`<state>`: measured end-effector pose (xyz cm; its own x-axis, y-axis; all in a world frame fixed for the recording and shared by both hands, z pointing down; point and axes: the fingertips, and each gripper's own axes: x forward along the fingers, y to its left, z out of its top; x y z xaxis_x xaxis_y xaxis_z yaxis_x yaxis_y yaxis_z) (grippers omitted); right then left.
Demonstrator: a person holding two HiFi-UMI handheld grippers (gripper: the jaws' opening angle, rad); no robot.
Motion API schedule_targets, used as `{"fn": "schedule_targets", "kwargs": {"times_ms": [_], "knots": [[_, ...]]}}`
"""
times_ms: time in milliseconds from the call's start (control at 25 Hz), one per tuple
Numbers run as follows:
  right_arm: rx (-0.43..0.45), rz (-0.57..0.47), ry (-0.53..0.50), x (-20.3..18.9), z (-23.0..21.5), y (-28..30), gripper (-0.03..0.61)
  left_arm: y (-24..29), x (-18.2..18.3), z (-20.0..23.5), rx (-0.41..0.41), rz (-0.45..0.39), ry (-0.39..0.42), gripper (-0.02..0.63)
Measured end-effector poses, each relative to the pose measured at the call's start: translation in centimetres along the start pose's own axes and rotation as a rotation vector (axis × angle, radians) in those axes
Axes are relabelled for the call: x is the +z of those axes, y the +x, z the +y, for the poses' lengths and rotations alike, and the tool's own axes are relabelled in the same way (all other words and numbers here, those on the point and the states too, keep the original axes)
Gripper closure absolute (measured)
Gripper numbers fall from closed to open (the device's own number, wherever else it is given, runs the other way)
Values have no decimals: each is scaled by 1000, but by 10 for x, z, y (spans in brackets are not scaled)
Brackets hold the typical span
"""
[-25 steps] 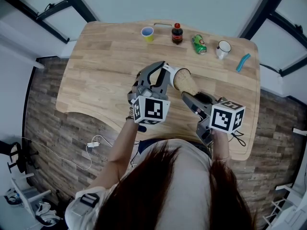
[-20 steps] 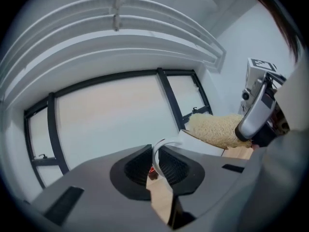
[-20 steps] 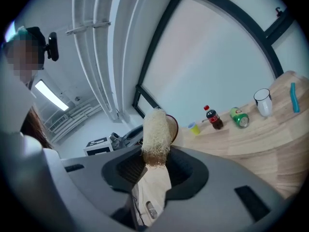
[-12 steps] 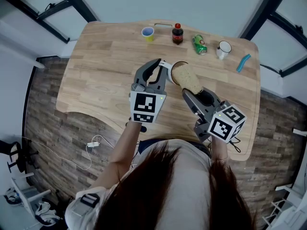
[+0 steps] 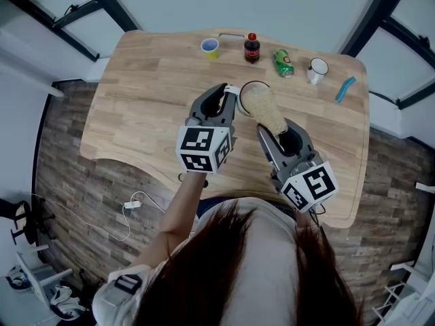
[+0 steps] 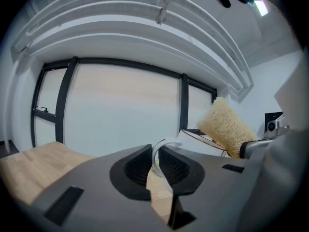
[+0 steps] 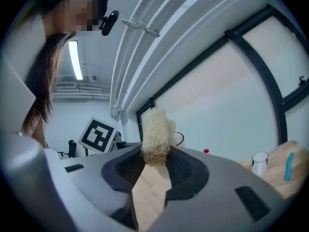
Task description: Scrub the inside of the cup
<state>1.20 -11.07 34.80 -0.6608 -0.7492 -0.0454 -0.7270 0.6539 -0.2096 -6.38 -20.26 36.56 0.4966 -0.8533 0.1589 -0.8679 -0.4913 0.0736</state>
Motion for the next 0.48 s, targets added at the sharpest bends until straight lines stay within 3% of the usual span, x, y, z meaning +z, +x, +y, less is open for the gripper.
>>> {"fn": "schedule_targets", "kwargs": {"times_ms": [480], "knots": [[26, -28, -172, 5, 17, -1, 436, 0, -3, 1, -32, -3, -185, 561]]}}
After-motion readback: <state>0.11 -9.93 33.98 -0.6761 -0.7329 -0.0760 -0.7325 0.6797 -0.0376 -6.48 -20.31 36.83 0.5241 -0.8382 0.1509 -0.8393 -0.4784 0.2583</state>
